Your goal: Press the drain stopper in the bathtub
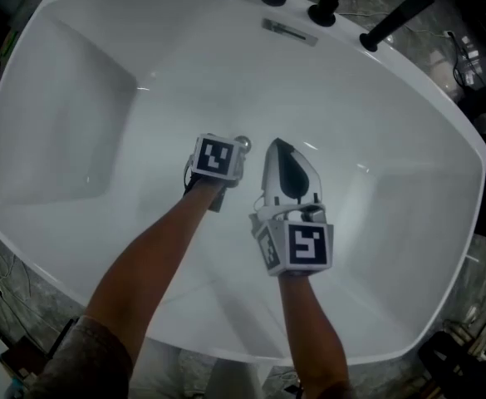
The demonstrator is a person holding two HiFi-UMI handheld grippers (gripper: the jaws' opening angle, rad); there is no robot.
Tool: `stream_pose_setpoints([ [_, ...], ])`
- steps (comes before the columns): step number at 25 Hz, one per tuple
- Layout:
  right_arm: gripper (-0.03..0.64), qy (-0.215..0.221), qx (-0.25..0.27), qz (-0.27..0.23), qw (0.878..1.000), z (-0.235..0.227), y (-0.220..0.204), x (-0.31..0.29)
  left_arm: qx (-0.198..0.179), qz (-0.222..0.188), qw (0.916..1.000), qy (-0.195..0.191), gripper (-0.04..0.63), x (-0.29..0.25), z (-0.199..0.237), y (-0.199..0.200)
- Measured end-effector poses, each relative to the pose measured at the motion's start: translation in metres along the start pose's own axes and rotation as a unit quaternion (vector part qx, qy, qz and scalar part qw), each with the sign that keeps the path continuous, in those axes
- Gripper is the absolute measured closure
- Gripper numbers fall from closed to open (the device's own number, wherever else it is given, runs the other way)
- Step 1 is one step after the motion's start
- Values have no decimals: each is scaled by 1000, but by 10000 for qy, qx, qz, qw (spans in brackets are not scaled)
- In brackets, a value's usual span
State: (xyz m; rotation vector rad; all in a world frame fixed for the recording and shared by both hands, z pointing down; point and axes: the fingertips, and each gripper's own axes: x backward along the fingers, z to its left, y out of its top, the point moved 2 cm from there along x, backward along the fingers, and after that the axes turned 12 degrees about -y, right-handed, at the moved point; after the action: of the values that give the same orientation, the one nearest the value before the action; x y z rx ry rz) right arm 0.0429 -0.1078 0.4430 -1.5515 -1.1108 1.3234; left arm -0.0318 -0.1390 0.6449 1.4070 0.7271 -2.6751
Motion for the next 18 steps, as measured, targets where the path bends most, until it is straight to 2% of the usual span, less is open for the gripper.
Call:
stream_pose_setpoints([
  [4,614,22,82,60,9999,6,51,29,51,-313,9994,-111,588,64,-42,33],
  [9,614,92,66,-1,9999,15,122,66,55,-497,9987,-10,588,149,-89,64],
  [13,614,221,109,-52,9997,25,173,98,-33,-875,9961,-94,588,219,-134,90],
  [18,614,384,77,-116,9992,40,231,136,-286,-1189,9925,17,588,302,-184,99],
])
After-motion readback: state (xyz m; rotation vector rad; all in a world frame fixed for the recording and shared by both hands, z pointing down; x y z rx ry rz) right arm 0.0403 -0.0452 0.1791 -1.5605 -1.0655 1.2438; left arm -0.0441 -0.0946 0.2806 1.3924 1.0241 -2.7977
